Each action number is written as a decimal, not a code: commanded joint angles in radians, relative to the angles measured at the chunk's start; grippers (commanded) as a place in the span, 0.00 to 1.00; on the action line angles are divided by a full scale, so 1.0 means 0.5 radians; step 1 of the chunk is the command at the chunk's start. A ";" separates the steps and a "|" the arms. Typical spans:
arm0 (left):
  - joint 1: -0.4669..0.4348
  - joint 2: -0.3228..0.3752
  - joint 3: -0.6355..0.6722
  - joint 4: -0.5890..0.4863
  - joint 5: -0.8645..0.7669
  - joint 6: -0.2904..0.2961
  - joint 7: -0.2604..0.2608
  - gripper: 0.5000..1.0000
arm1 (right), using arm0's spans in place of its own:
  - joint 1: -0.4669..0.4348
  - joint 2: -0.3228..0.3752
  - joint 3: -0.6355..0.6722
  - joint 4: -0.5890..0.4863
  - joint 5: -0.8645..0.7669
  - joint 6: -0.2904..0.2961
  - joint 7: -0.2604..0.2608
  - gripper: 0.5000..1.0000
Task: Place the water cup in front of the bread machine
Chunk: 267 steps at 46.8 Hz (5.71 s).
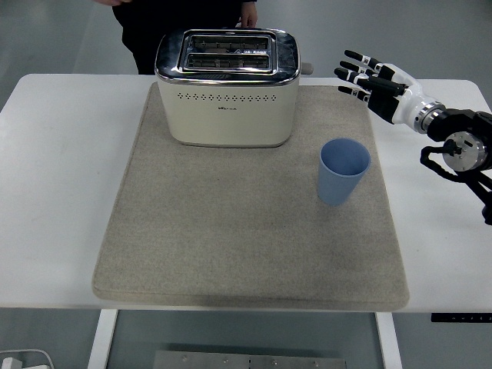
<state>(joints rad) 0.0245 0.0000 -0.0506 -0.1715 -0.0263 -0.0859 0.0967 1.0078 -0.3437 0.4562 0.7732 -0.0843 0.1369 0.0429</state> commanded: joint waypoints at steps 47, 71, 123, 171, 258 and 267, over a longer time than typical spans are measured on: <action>0.000 0.000 -0.003 0.006 -0.003 0.000 -0.006 1.00 | -0.150 -0.423 0.008 0.303 -0.012 0.315 0.006 0.85; 0.000 0.000 0.000 -0.001 0.000 -0.006 -0.006 1.00 | -0.426 -0.972 0.011 0.518 -0.040 0.867 0.248 0.85; 0.000 0.000 0.003 0.003 0.000 -0.006 -0.003 1.00 | -0.770 -0.976 0.008 0.880 -0.785 0.368 0.896 0.84; 0.000 0.000 0.003 0.021 0.000 -0.006 -0.003 1.00 | -0.905 -0.546 0.075 0.966 -0.954 0.061 0.914 0.84; 0.025 0.000 0.003 0.021 0.000 -0.006 -0.003 1.00 | -0.905 -0.359 0.094 0.706 -0.954 0.058 0.914 0.84; 0.025 0.000 0.003 0.021 0.000 -0.006 -0.006 1.00 | -0.905 -0.350 0.106 0.703 -0.954 0.055 0.914 0.84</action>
<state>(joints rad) 0.0368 0.0000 -0.0491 -0.1610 -0.0261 -0.0888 0.0944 0.5556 -0.5216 0.5090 1.1258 -0.5615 0.1642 0.4995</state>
